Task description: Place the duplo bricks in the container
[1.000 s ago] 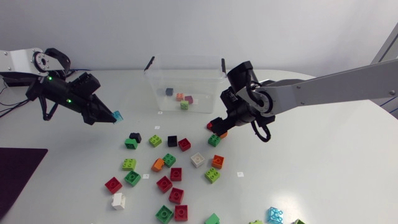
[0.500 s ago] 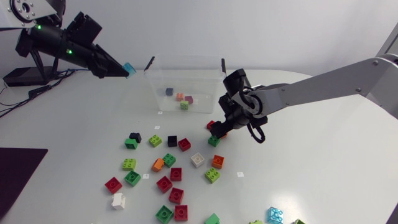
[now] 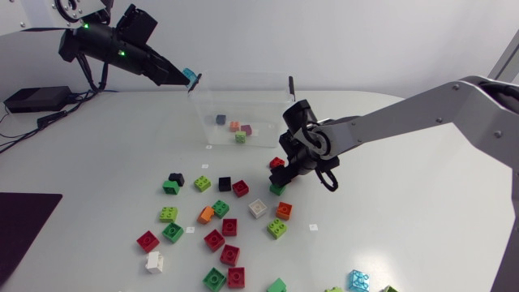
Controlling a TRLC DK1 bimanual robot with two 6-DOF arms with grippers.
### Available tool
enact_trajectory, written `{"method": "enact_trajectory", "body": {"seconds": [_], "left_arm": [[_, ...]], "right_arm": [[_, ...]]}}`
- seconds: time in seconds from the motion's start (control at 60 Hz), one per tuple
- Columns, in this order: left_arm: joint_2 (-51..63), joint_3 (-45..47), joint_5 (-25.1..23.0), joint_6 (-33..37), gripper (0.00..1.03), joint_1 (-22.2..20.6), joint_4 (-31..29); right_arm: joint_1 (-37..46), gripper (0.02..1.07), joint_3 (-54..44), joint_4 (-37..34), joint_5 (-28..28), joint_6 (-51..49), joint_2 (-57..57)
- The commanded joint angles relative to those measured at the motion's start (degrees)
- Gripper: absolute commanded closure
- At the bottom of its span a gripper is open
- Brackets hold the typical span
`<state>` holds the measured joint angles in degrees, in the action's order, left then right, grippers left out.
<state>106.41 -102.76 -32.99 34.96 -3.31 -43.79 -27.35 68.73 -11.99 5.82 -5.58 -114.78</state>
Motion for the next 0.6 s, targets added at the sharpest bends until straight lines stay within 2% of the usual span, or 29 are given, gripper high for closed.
{"method": "enact_trajectory", "body": {"seconds": [0.0, 0.05, 0.267, 0.583], "left_arm": [[2.6, -3.5, -0.9, -2.6, 0.84, -0.7, 0.8], [3.1, -4.3, -0.9, -3.5, 0.84, -0.8, 1.3], [7.5, -8.0, -0.8, -7.2, 0.84, -2.7, 4.3], [14.9, -15.3, 0.2, -11.4, 0.83, -4.1, 5.6]], "right_arm": [[-0.5, 0.31, 1.0, -0.6, 0.3, 1.0, -1.8], [-0.7, 0.36, 1.1, -0.6, 0.3, 1.0, -2.1], [-0.9, 0.77, 0.7, -0.3, 0.3, 0.8, -2.6], [-0.2, 0.79, -1.8, -1.8, 0.3, 0.3, 5.2]]}}
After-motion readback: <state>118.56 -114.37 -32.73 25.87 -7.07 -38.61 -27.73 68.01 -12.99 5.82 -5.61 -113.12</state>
